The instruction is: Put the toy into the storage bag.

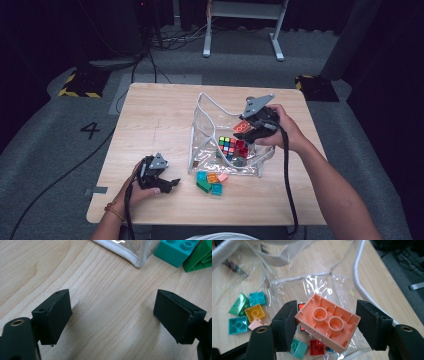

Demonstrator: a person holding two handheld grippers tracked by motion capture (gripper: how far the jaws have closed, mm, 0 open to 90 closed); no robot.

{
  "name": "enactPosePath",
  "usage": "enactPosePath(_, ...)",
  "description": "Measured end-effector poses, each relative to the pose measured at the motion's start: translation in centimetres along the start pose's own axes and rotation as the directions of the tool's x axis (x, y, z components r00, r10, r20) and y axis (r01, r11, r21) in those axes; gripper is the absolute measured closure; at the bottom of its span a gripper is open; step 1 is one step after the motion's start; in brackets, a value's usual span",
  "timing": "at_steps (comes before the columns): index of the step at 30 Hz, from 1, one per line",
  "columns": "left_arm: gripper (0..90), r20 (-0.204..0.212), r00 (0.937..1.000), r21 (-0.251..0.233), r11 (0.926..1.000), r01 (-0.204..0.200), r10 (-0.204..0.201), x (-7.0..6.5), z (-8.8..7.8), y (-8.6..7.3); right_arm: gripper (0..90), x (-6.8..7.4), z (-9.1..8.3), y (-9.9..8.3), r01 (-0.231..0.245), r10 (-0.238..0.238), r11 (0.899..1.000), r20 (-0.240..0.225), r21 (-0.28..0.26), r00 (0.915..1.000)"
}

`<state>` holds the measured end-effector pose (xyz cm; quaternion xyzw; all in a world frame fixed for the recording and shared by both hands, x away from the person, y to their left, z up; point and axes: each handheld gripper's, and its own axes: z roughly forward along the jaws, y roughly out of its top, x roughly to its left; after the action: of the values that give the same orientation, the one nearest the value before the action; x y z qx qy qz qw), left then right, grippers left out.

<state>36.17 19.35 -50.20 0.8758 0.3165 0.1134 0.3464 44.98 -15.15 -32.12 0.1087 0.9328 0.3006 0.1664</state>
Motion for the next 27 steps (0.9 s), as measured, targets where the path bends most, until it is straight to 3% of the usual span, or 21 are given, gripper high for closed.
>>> enactPosePath(3, 15.1, 0.0, 1.0, 0.0, 1.0, 0.001, -0.001, 0.0, 0.0, 0.0, 35.5, -0.1, 0.7, 0.3, 0.022, -0.022, 0.999, -0.006, 0.033, 0.9997)
enactPosePath(6, 15.1, 0.0, 1.0, -0.001, 1.0, 0.0, 0.0, 0.0, 0.0, 0.0, 35.5, -0.3, 1.8, 0.8, 0.029, -0.026, 0.993, -0.031, 0.114, 0.9992)
enactPosePath(11, 15.1, 0.0, 1.0, 0.0, 1.0, 0.0, 0.0, 0.0, 0.0, 0.0, 35.5, -0.5, 3.0, 1.1, 0.049, -0.042, 0.986, -0.05, 0.159, 0.9979)
enactPosePath(14, 15.2, 0.002, 1.0, 0.0, 1.0, 0.001, -0.001, 0.0, 0.0, 0.0, 35.5, -0.9, 3.9, 0.9, 0.034, -0.021, 0.975, -0.06, 0.221, 0.998)
enactPosePath(15, 15.3, 0.002, 1.0, 0.0, 1.0, 0.001, -0.001, 0.0, 0.0, 0.0, 35.5, -0.9, 3.9, 0.9, 0.034, -0.021, 0.975, -0.06, 0.221, 0.998)
enactPosePath(18, 15.2, 0.002, 1.0, 0.001, 1.0, -0.005, 0.005, 0.0, 0.0, 0.0, 35.4, -1.3, 3.9, 0.5, 0.027, -0.008, 0.958, -0.065, 0.285, 0.9979)
enactPosePath(22, 15.2, 0.002, 1.0, 0.001, 1.0, -0.004, 0.004, -0.1, 0.0, 0.0, 35.4, -1.7, 3.4, -0.1, 0.001, 0.019, 0.947, -0.059, 0.322, 0.9981)
enactPosePath(27, 15.0, 0.003, 1.0, 0.002, 1.0, -0.005, 0.005, 0.0, 0.0, 0.0, 35.4, -2.2, 2.5, -1.2, -0.008, 0.026, 0.946, -0.051, 0.323, 0.9983)
